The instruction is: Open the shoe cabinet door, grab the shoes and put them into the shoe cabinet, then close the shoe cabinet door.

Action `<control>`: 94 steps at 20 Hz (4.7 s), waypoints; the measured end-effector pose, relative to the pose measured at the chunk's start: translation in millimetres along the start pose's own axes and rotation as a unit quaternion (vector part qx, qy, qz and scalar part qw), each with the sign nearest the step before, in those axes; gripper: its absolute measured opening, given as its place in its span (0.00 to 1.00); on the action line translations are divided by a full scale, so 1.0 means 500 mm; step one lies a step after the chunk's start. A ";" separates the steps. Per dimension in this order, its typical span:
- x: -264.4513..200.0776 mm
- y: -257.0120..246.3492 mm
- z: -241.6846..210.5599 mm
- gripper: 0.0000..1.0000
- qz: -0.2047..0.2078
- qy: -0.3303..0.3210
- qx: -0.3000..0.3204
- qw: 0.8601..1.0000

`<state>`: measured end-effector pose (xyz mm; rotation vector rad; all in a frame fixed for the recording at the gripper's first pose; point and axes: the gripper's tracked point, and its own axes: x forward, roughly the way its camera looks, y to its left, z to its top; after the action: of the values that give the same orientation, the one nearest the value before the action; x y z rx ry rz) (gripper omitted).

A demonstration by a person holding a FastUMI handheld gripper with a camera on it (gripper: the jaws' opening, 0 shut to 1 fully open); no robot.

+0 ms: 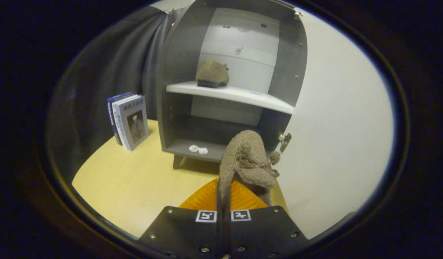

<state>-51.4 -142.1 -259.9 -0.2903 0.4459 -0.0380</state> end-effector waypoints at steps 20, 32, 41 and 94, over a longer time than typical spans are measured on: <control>0.236 -0.099 0.529 0.00 -0.104 -0.152 -0.011 0.983; 0.387 -0.115 0.521 0.01 -0.078 -0.107 -0.022 0.991; 0.356 -0.128 0.557 0.17 -0.086 -0.139 0.004 0.987; -0.548 -0.613 0.236 0.52 -0.075 -0.236 0.128 0.960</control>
<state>-239.6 -376.8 44.4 -0.0711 -0.0581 -0.1686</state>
